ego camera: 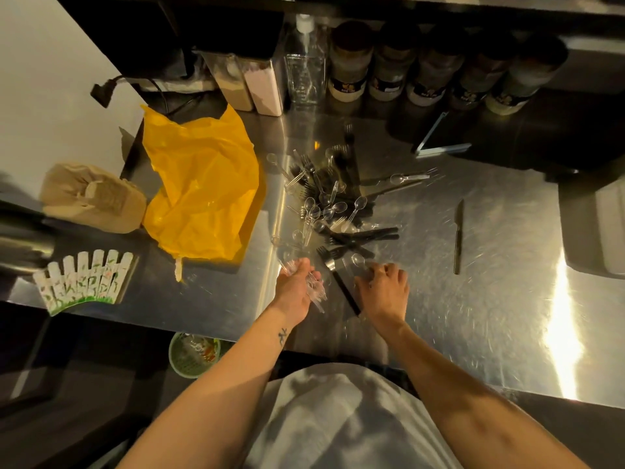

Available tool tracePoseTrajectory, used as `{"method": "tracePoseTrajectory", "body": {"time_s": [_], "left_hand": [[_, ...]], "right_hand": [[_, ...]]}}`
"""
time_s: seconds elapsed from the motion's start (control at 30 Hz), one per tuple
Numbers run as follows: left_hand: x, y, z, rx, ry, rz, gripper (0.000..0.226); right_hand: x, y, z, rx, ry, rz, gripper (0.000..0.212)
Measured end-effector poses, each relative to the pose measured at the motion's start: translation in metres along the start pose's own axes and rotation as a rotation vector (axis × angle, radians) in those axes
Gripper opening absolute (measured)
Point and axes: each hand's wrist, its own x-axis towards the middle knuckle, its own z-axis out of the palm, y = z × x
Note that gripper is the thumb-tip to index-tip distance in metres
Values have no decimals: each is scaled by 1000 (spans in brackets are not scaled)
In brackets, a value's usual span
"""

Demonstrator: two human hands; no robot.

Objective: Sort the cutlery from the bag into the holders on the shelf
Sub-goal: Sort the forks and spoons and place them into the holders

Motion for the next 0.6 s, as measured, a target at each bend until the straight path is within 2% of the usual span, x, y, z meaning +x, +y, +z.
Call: {"method": "tracePoseTrajectory", "body": {"time_s": [0.2,0.4,0.6], "left_hand": [[0,6,-13,30,16,9,12],[5,11,-19,47,-18,3,11],[11,14,-32,60,-137,54,16]], "right_hand": [[4,-19,10,-36,-10,-39,23],[2,-26,7,-54,-59,-45,24],[0,-29,12,-53,-108,-53,31]]}}
